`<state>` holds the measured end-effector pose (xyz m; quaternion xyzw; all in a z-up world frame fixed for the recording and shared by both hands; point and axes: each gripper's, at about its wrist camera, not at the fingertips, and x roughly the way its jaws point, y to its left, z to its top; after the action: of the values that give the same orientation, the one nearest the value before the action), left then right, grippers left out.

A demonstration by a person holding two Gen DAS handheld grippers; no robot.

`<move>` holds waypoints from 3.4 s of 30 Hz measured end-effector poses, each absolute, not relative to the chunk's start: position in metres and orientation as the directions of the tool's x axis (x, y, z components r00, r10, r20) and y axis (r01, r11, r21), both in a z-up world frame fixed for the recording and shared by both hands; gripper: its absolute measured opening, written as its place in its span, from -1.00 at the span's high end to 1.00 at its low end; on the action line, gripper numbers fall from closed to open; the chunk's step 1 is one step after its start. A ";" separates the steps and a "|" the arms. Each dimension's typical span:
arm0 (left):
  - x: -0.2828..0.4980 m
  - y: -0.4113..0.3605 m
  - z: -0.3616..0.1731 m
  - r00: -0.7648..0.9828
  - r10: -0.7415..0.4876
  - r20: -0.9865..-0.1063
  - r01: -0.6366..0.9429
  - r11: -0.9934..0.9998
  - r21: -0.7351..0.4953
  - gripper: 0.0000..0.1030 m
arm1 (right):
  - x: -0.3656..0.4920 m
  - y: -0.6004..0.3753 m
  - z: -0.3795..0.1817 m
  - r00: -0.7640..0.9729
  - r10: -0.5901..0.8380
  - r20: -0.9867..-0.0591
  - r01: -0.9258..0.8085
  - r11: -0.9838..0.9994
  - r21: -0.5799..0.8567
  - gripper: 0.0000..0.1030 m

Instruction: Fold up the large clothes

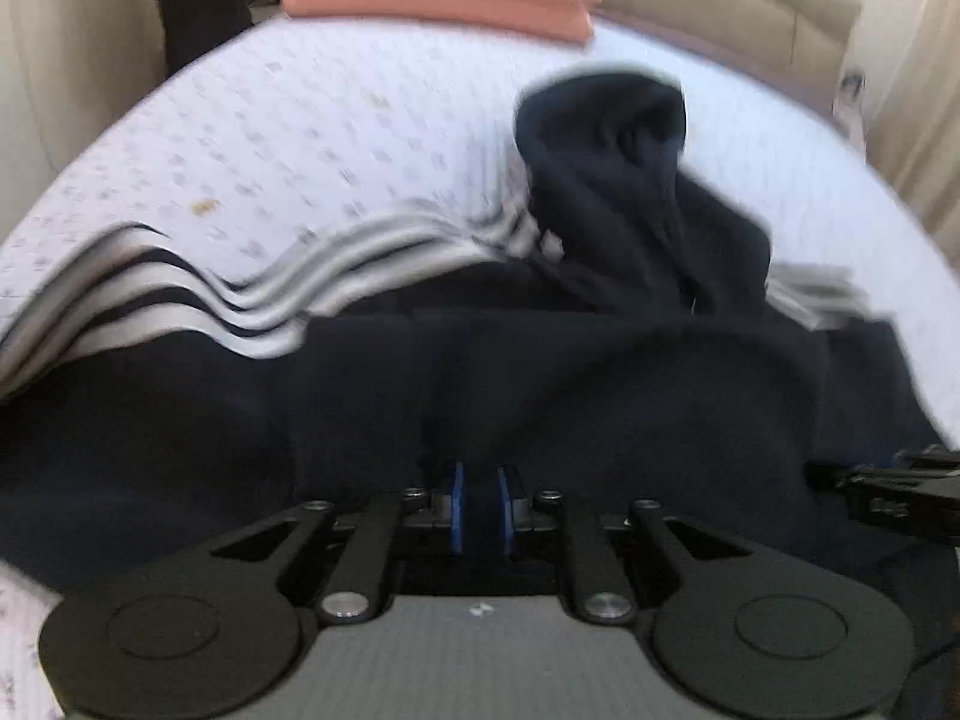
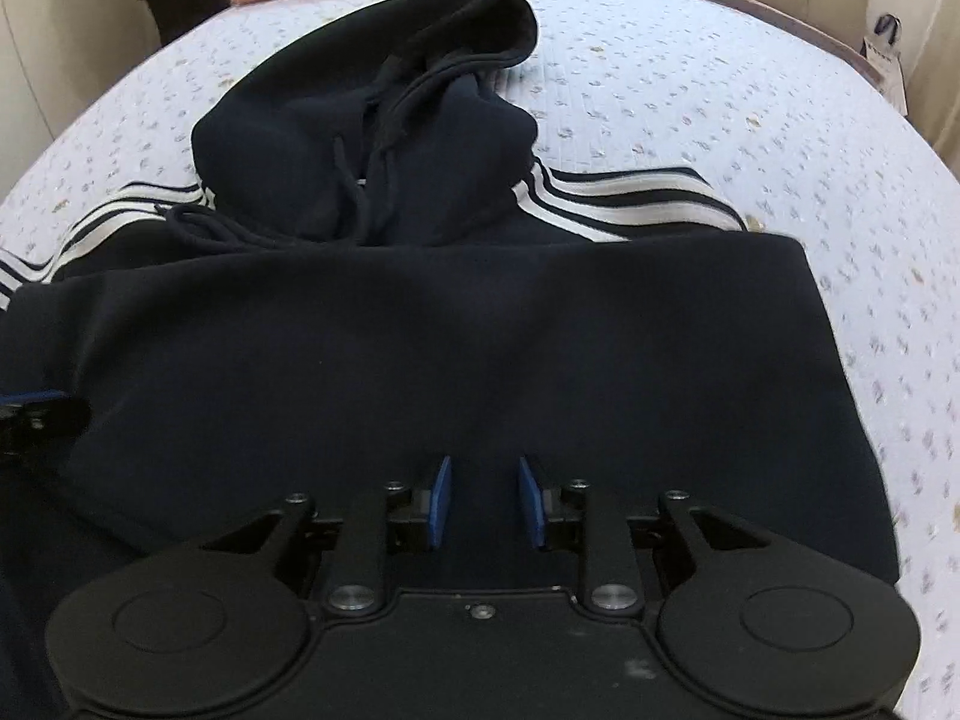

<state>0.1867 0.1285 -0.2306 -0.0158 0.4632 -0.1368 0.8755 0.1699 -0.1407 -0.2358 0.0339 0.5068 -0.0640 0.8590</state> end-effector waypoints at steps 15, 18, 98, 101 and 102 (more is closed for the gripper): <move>0.241 0.355 -0.185 0.586 0.332 -0.739 -0.222 0.943 0.248 -0.34 | 0.172 -0.136 -0.238 0.469 -0.097 -0.878 0.157 0.987 -0.025 0.27; 0.268 0.362 -0.211 0.505 0.331 -0.797 -0.158 0.943 0.292 -0.28 | 0.174 -0.135 -0.237 0.466 -0.104 -0.879 0.152 0.988 -0.037 0.27; 0.119 0.058 -0.213 0.582 -0.396 -0.710 0.318 0.915 -0.250 -0.35 | 0.105 -0.200 -0.180 0.637 0.162 -0.754 0.090 0.955 0.282 -0.47; 0.128 0.091 -0.209 0.609 -0.325 -0.724 0.203 0.946 -0.254 -0.35 | 0.120 -0.196 -0.190 0.611 0.243 -0.754 0.087 0.926 0.368 -0.51; 0.129 0.100 -0.206 0.613 -0.305 -0.729 0.168 0.952 -0.257 -0.35 | 0.124 -0.195 -0.195 0.601 0.270 -0.752 0.091 0.912 0.400 -0.51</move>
<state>0.1295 0.1001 -0.2055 -0.0820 0.4194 -0.1321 0.8944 0.1239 -0.1951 -0.1948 0.2036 0.4437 0.0513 0.8712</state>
